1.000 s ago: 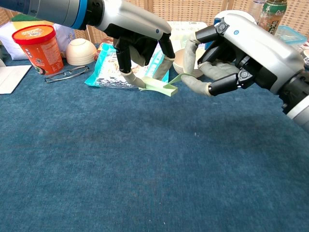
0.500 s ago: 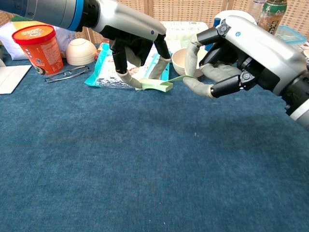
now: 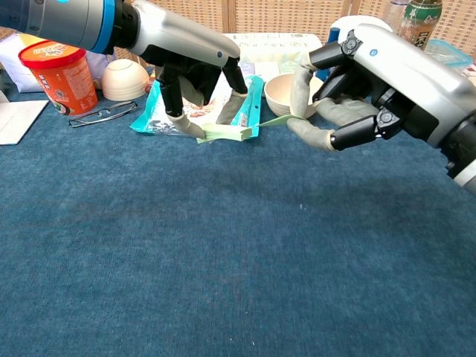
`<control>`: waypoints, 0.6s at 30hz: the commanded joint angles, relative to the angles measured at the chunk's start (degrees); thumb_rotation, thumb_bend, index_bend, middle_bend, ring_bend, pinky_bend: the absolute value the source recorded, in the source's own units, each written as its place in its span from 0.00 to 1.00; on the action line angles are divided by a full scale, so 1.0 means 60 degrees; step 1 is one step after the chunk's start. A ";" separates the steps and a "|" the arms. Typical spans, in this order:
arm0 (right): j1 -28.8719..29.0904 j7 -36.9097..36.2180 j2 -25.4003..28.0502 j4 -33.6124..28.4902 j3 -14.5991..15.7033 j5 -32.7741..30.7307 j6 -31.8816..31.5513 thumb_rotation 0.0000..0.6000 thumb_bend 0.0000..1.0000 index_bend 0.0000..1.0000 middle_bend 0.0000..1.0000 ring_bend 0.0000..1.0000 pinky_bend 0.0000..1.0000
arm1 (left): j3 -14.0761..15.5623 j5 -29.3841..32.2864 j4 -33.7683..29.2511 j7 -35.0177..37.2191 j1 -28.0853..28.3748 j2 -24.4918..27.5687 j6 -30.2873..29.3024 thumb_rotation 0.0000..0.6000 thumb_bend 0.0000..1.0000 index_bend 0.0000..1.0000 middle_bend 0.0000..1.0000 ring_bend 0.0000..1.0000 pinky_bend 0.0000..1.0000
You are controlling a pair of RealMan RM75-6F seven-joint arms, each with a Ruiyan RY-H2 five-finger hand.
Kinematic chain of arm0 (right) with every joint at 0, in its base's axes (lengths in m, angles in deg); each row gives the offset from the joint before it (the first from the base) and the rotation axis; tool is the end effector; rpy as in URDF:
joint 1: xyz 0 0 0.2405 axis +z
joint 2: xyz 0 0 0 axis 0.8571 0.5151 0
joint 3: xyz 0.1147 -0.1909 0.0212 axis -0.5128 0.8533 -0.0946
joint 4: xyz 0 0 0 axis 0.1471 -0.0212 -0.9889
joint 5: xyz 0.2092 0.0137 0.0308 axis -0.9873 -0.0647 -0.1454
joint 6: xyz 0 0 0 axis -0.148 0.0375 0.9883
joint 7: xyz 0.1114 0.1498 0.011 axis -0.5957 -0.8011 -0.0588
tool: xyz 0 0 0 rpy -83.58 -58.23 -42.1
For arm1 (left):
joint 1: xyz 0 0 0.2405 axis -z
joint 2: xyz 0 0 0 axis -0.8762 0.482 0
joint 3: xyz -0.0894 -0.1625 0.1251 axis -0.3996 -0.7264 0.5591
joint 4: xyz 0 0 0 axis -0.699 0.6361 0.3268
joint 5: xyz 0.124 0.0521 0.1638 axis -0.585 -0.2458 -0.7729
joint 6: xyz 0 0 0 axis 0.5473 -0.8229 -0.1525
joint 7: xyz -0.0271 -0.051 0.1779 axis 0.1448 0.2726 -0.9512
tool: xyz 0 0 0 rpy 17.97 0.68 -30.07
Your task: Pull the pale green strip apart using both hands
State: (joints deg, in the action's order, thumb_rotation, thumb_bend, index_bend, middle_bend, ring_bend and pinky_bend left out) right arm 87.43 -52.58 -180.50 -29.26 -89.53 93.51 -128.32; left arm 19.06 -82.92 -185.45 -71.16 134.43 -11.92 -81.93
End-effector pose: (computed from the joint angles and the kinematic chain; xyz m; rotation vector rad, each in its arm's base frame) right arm -0.0575 -0.2681 -0.0062 1.6615 -1.0728 1.6761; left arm 0.0039 0.3561 -0.0236 -2.5148 -0.6302 -0.6840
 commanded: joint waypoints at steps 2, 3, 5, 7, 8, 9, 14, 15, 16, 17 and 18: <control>-0.0004 -0.0012 0.0009 0.0017 -0.0006 -0.0005 0.0001 1.00 0.60 0.72 1.00 1.00 1.00 | 0.0044 -0.0048 0.0027 0.0070 -0.0106 0.0059 -0.0024 1.00 0.41 0.67 1.00 1.00 1.00; -0.0005 -0.0014 0.0009 0.0021 -0.0007 -0.0003 -0.0001 1.00 0.60 0.72 1.00 1.00 1.00 | 0.0052 -0.0057 0.0029 0.0083 -0.0126 0.0072 -0.0027 1.00 0.41 0.67 1.00 1.00 1.00; -0.0006 -0.0010 0.0006 0.0032 -0.0008 0.0002 -0.0006 1.00 0.60 0.72 1.00 1.00 1.00 | 0.0067 -0.0078 0.0036 0.0104 -0.0167 0.0100 -0.0038 1.00 0.41 0.67 1.00 1.00 1.00; -0.0009 -0.0003 0.0007 0.0045 -0.0007 -0.0003 -0.0001 1.00 0.60 0.72 1.00 1.00 1.00 | 0.0088 -0.0098 0.0042 0.0142 -0.0231 0.0141 -0.0062 1.00 0.41 0.67 1.00 1.00 1.00; -0.0008 -0.0002 0.0014 0.0049 -0.0002 -0.0006 0.0010 1.00 0.60 0.71 1.00 1.00 1.00 | 0.0099 -0.0105 0.0048 0.0158 -0.0264 0.0159 -0.0081 1.00 0.41 0.67 1.00 1.00 1.00; -0.0007 0.0010 0.0029 0.0061 0.0004 -0.0014 0.0030 1.00 0.60 0.71 1.00 1.00 1.00 | 0.0122 -0.0121 0.0060 0.0173 -0.0318 0.0189 -0.0112 1.00 0.41 0.67 1.00 1.00 1.00; 0.0019 0.0026 0.0240 0.0113 0.0059 -0.0144 0.0285 1.00 0.60 0.60 0.99 1.00 0.96 | 0.0279 -0.0414 0.0183 -0.0019 -0.0677 0.0275 -0.0580 1.00 0.41 0.67 1.00 1.00 1.00; 0.0027 0.0041 0.0296 0.0110 0.0072 -0.0180 0.0354 1.00 0.61 0.56 0.97 1.00 0.94 | 0.0308 -0.0436 0.0206 -0.0037 -0.0754 0.0277 -0.0665 1.00 0.41 0.67 1.00 1.00 1.00; 0.0051 0.0044 0.0415 0.0117 0.0103 -0.0281 0.0532 1.00 0.61 0.53 0.95 0.99 0.92 | 0.0384 -0.0418 0.0279 -0.0036 -0.0905 0.0304 -0.0786 1.00 0.41 0.67 1.00 1.00 1.00; 0.0078 0.0039 0.0499 0.0098 0.0109 -0.0336 0.0646 1.00 0.61 0.50 0.93 0.97 0.90 | 0.0410 -0.0448 0.0308 -0.0043 -0.0992 0.0304 -0.0880 1.00 0.41 0.67 1.00 1.00 1.00; 0.0100 0.0039 0.0573 0.0070 0.0124 -0.0394 0.0760 1.00 0.61 0.47 0.90 0.95 0.88 | 0.0428 -0.0479 0.0340 -0.0049 -0.1063 0.0299 -0.0953 1.00 0.41 0.66 1.00 1.00 1.00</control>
State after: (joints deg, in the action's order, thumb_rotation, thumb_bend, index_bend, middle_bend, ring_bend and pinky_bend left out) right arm 87.76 -52.36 -177.89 -28.68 -88.99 91.82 -124.80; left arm 21.25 -85.49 -183.82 -71.29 128.69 -10.21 -87.02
